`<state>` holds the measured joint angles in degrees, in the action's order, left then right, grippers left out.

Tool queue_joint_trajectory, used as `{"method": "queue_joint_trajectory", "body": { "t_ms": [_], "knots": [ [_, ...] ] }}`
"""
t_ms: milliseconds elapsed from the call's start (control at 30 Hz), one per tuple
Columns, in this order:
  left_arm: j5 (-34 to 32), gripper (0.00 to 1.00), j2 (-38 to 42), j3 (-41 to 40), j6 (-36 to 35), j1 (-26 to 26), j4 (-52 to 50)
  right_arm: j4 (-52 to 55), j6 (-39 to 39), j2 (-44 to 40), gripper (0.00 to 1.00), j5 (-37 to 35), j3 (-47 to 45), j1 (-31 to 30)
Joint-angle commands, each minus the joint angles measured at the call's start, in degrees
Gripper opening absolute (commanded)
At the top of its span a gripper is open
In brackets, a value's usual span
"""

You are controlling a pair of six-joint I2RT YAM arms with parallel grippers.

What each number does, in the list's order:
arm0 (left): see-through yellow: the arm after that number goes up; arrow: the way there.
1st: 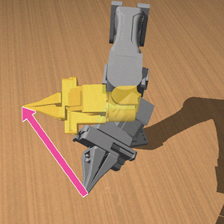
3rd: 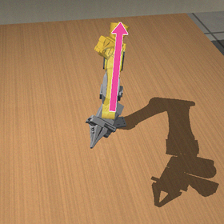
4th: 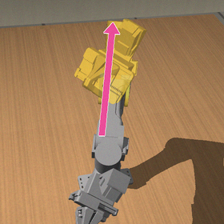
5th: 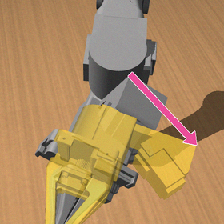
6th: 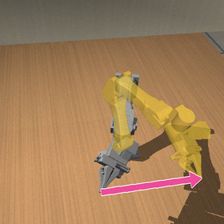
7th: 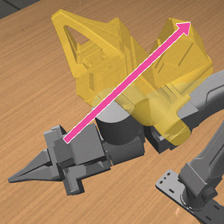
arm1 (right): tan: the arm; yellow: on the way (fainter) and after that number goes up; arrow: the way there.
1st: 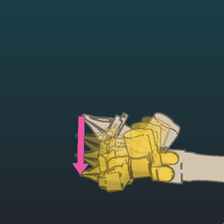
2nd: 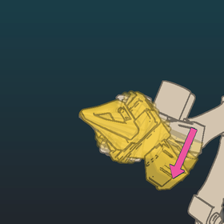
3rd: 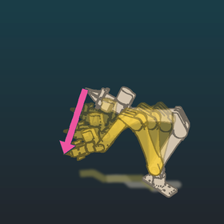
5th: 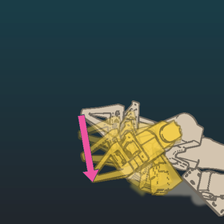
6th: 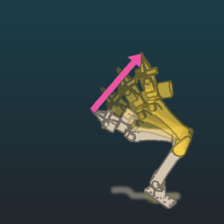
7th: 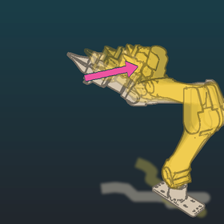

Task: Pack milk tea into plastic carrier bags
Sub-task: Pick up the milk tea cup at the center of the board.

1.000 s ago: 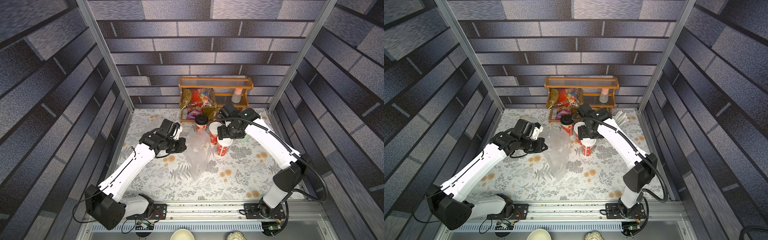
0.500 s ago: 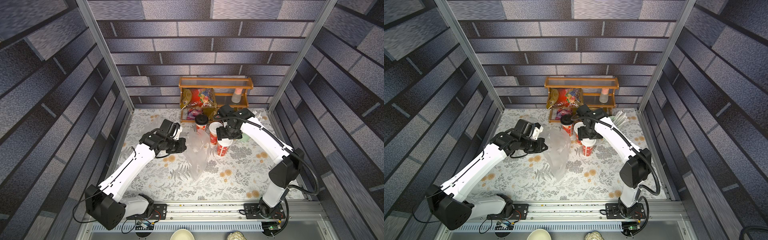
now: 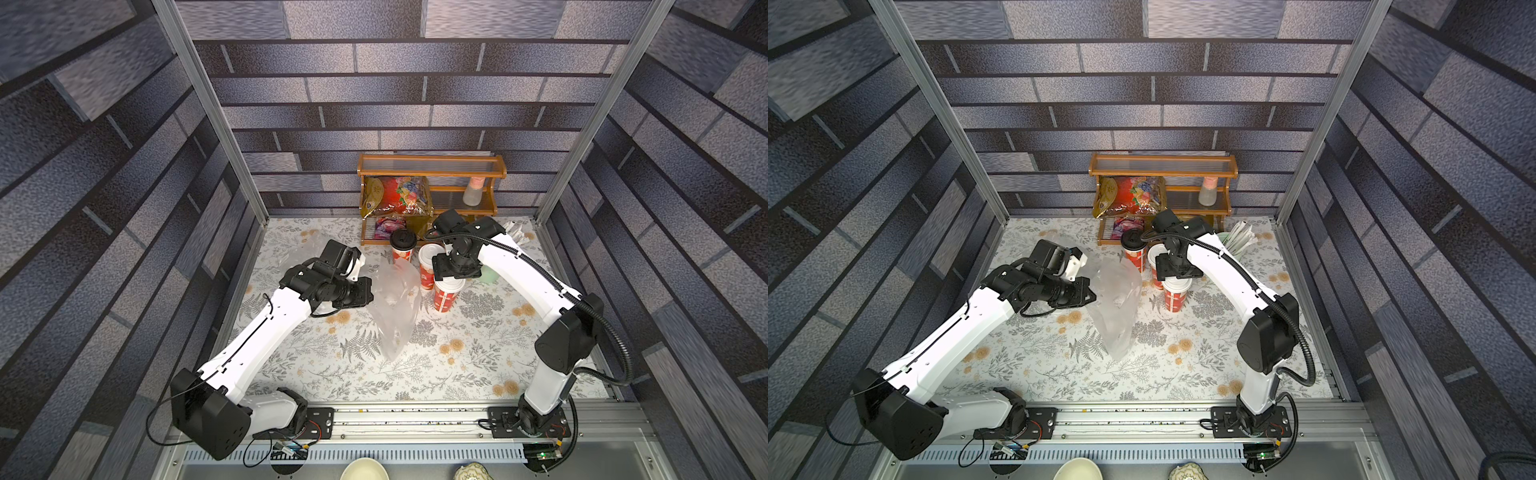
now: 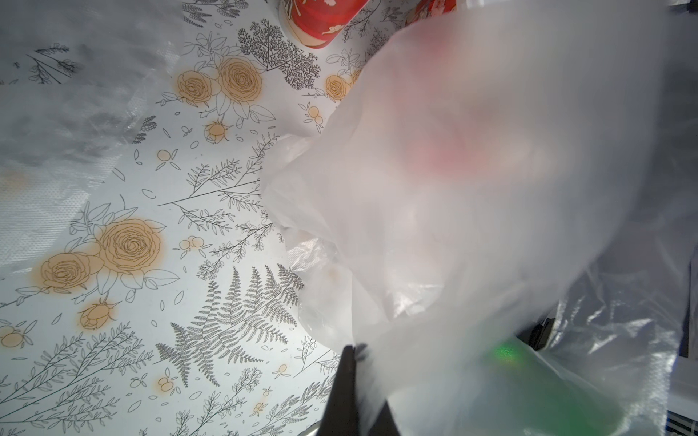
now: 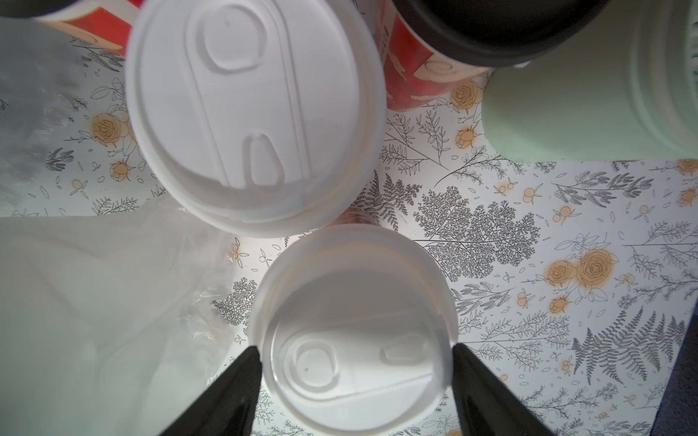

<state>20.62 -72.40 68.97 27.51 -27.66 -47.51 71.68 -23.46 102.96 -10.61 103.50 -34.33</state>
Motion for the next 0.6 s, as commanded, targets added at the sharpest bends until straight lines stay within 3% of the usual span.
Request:
{"method": "queue_joint_trajectory", "body": {
  "t_ms": [0, 300, 567],
  "knots": [
    [0.68, 0.03, 1.59, -1.03, 0.6, 0.33, -0.28, 0.13, 0.27, 1.02, 0.79, -0.2, -1.45, 0.31],
    [0.58, 0.03, 1.89, -1.4, 0.75, 0.41, -0.13, -0.05, 0.19, 1.19, 0.79, -0.31, -3.03, 0.31],
    [0.6, 0.02, 1.97, -1.56, 0.86, 0.43, 0.17, 0.19, 0.13, 0.41, 0.73, -0.2, -3.23, 0.31]
  ]
}}
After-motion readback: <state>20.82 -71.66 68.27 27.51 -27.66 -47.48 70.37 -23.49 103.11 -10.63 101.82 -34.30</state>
